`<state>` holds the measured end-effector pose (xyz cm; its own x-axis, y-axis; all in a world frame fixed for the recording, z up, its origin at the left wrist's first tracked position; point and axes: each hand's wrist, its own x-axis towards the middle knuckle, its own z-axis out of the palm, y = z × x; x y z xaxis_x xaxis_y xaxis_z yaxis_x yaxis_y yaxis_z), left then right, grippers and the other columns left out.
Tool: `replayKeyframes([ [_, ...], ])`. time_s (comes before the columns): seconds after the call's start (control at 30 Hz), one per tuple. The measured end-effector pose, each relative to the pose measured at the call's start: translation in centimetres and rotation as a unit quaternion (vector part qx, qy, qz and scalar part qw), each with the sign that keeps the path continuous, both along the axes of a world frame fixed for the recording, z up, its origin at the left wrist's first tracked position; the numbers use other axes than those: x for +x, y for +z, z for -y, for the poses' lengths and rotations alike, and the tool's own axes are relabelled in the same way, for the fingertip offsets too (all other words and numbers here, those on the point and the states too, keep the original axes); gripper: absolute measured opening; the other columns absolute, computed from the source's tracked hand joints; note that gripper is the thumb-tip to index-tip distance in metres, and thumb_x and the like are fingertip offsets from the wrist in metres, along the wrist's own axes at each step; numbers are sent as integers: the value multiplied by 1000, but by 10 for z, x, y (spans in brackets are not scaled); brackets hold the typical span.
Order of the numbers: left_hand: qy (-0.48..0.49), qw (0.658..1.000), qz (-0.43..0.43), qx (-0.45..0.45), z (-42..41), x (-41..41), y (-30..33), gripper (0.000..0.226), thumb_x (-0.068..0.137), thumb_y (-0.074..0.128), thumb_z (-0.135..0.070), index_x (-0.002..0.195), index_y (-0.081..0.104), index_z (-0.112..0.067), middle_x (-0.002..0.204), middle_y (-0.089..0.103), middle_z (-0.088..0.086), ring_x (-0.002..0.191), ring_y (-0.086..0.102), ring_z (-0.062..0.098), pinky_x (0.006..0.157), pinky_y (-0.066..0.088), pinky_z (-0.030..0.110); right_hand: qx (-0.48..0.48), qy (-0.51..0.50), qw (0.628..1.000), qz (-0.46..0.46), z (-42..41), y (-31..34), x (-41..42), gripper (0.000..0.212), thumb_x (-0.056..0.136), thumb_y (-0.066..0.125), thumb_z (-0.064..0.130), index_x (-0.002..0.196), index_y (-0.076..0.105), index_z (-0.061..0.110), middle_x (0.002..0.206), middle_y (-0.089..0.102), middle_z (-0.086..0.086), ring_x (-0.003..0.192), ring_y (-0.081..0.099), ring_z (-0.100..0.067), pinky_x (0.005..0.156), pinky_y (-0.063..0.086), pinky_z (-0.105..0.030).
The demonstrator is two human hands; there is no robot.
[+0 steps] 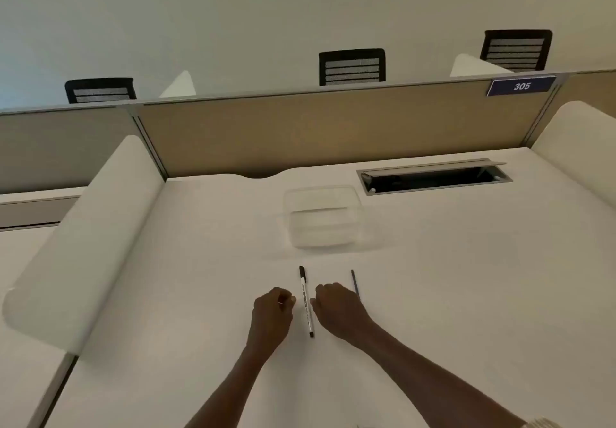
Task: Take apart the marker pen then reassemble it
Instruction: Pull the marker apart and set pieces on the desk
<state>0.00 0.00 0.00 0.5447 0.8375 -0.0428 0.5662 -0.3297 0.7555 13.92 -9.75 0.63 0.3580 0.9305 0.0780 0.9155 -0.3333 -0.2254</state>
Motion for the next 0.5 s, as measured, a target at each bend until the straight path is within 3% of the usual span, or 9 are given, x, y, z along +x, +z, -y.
replayKeyframes([
  [0.2,23,998,4,-61,11,-2,-6,2,90,68,-20,90,69,-20,81,68,-14,76,62,-4,64,39,3,-87,-7,995,-46,0,-9,-25,45,92,41,52,88,59,11,88,66,-9,78,64,-30,60,35,-32],
  [0.33,47,996,12,-73,16,0,-5,3,88,69,-20,91,69,-20,82,66,-16,78,61,0,67,38,7,-112,-7,991,-67,-3,-7,-26,39,92,44,43,91,61,9,93,67,-12,82,65,-32,62,37,-32],
  [0.5,65,993,26,-92,17,3,-3,10,89,67,-21,88,74,-14,84,73,-6,82,66,9,74,43,21,-110,-15,988,-105,-4,-3,-31,31,93,45,33,93,61,7,97,67,-13,86,64,-33,64,38,-31],
])
